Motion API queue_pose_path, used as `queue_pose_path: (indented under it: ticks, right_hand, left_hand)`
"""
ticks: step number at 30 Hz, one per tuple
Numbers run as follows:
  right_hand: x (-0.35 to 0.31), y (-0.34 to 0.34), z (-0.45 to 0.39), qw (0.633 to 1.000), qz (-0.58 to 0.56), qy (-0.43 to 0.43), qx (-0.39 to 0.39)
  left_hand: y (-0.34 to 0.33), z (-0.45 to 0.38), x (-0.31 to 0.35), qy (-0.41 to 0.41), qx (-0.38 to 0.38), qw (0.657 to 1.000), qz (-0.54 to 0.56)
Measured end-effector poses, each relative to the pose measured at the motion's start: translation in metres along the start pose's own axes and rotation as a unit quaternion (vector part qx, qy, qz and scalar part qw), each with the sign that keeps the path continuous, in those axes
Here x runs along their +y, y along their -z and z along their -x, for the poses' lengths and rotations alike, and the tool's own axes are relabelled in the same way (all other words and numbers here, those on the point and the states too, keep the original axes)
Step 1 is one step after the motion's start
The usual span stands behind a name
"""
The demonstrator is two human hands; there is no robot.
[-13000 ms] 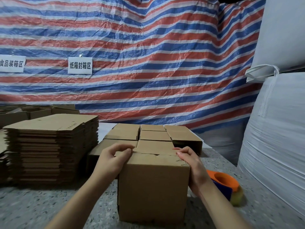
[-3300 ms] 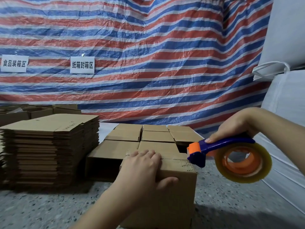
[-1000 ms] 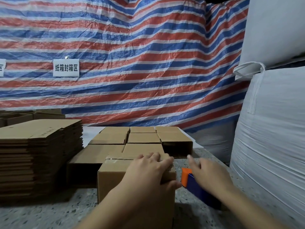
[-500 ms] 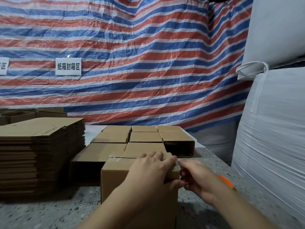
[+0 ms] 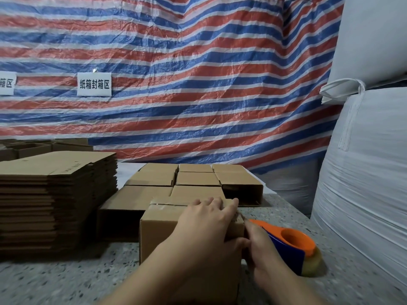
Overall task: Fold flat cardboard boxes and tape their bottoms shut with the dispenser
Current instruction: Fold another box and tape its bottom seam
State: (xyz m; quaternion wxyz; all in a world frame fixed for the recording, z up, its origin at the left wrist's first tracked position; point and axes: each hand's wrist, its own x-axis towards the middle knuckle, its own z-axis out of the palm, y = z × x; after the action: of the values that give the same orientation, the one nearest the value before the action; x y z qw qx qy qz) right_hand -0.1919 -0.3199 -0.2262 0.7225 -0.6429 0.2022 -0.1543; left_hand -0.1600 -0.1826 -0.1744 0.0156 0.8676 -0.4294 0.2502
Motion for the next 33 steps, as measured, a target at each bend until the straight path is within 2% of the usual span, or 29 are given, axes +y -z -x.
queue_pose_path:
  ticks: [4, 8, 13, 20, 25, 27, 29, 33]
  right_hand:
    - [0.002, -0.004, 0.004, 0.998, -0.054, -0.042, 0.008]
    - [0.002, -0.003, 0.006, 0.998, -0.047, -0.05, 0.004]
    - [-0.007, 0.001, 0.009, 0.999, -0.018, -0.033, 0.008]
    - [0.0, -0.003, 0.013, 1.0, -0.001, -0.012, 0.002]
    - [0.002, -0.001, 0.014, 1.0, 0.003, 0.007, 0.011]
    - [0.002, -0.001, 0.014, 0.998, 0.027, 0.039, 0.037]
    - [0.003, 0.0, 0.017, 0.994, 0.048, 0.092, 0.045]
    - [0.011, 0.0, 0.025, 0.982, 0.073, 0.173, 0.016]
  left_hand:
    - [0.002, 0.0, 0.001, 0.006, 0.006, 1.0, 0.01]
    - [0.005, 0.001, 0.001, 0.006, 0.008, 1.0, 0.019]
    - [0.006, 0.003, 0.001, 0.007, 0.014, 1.0, 0.021]
    - [0.01, 0.003, 0.001, 0.012, -0.015, 1.0, 0.016]
    - [0.017, 0.005, -0.001, 0.041, -0.021, 0.992, 0.116]
    - [0.021, 0.006, -0.003, 0.067, 0.016, 0.973, 0.218]
    - [0.026, 0.011, -0.007, 0.087, 0.09, 0.947, 0.295]
    - [0.024, 0.036, -0.027, 0.159, 0.292, 0.902, 0.277]
